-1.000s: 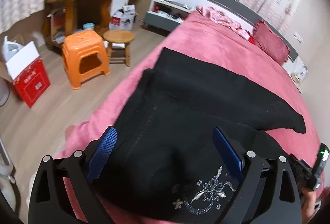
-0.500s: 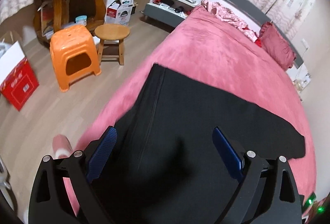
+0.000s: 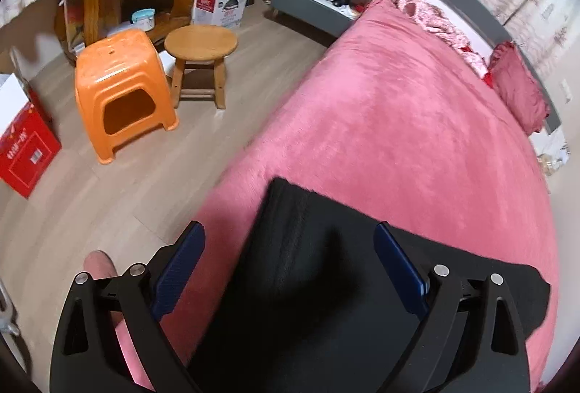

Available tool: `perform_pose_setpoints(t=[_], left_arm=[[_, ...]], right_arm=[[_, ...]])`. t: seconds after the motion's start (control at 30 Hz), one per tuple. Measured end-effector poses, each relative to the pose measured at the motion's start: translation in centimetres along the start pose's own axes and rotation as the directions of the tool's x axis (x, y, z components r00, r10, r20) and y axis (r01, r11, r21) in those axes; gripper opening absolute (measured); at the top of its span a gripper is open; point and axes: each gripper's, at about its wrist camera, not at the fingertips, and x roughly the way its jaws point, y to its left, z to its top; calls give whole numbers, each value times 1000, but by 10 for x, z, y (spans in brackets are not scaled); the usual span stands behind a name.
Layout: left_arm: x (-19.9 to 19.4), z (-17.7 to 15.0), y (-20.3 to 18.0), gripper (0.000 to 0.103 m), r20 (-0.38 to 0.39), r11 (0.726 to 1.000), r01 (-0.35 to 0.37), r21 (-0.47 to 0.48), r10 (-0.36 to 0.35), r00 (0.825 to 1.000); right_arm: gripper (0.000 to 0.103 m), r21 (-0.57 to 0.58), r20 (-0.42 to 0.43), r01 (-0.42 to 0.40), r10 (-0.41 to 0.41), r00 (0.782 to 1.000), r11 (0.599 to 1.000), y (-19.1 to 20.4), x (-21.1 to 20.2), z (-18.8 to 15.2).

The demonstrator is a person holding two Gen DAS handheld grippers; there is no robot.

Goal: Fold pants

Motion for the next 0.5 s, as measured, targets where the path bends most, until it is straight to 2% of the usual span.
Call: perform_pose_setpoints(t=[0.1, 0.17, 0.3, 0.37, 0.4, 0.47, 0.5], left_arm=[[13, 5, -2, 93, 11, 999, -38, 34, 38, 999], [21, 6, -4, 93, 9, 999, -29, 41, 28, 1000], [39, -2, -1, 92, -48, 999, -1, 32, 3, 999], [38, -8, -6, 89, -19, 996, -29, 79, 31, 999], [38, -10, -9, 85, -17, 995, -38, 93, 40, 999], [35, -10, -11, 72, 0, 993, -48, 108, 48, 999], [34, -9, -12, 60, 6, 993, -52, 107, 52, 999]], right_arm=[[101, 3, 4, -1, 1, 1000, 1000, 0, 0, 0], [101, 5, 6, -2, 2, 1000, 1000, 1, 1, 0], [101, 8, 9, -3, 3, 1000, 1000, 1, 2, 0], [101, 9, 10, -4, 4, 1000, 1000, 1, 2, 0], [101, 9, 10, -5, 5, 1000, 1000, 0, 2, 0], [101, 11, 13, -5, 5, 1000, 1000, 1, 2, 1], [101, 11, 14, -5, 5, 1000, 1000, 1, 2, 1]])
